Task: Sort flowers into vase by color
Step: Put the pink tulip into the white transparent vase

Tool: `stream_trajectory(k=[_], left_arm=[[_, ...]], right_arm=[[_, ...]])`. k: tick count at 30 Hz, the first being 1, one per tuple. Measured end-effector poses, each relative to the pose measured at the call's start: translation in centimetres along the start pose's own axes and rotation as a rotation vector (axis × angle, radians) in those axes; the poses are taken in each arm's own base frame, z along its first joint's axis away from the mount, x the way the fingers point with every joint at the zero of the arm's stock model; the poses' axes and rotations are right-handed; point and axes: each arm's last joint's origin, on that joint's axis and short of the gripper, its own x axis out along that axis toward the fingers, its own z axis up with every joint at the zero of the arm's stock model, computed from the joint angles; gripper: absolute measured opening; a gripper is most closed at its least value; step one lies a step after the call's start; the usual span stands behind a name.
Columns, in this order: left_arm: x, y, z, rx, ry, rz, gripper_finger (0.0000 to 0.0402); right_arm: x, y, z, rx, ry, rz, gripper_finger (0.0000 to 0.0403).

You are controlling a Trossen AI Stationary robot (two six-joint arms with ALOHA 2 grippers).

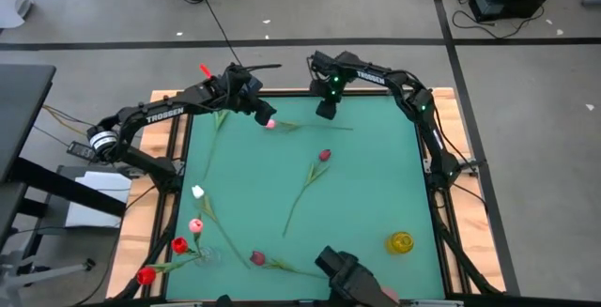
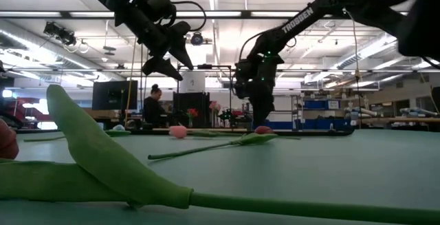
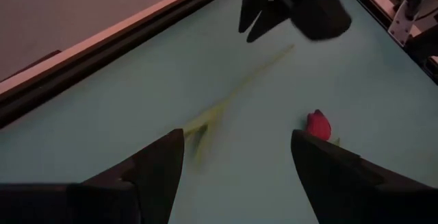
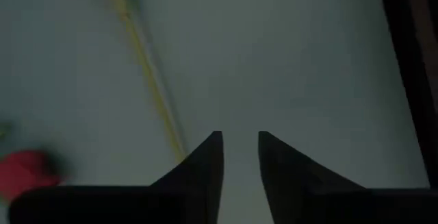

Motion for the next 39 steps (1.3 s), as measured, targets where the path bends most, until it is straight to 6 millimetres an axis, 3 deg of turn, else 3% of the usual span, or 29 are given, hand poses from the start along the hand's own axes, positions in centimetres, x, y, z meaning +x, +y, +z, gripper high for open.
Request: stream_trajectory(k=[5,12,25,28,33,39], left_arm=[[0.0,0.0,0.0,-0.013,0.000,-0.001,0.0274],[0.0,0.0,0.0,-0.033,0.001,-0.001,0.0274],[0.0,-0.2,-0.1,-0.032,0.003,-0.004,0.0274],[0.0,-0.2,-0.1,-0.032,0.003,-0.004,0.0274],[0.0,-0.2,-0.1,-0.032,0.003,-0.004,0.0274],[0.0,-0.2,-0.1,-0.046,0.003,-0.004,0.0274]], right_arm=[[0.8,2.1,1.3,-0.130,-0.039,-0.025,0.0130],[2.5,4.8,2.5,-0.252,-0.053,-0.076,0.0126],[5.0,3.1,0.4,-0.243,-0.013,-0.122,0.0114],[5.2,2.9,0.2,-0.237,-0.008,-0.123,0.0090],[5.4,3.1,0.1,-0.233,-0.008,-0.092,0.0014],[4.3,3.0,0.8,-0.070,-0.066,-0.028,0.0005]])
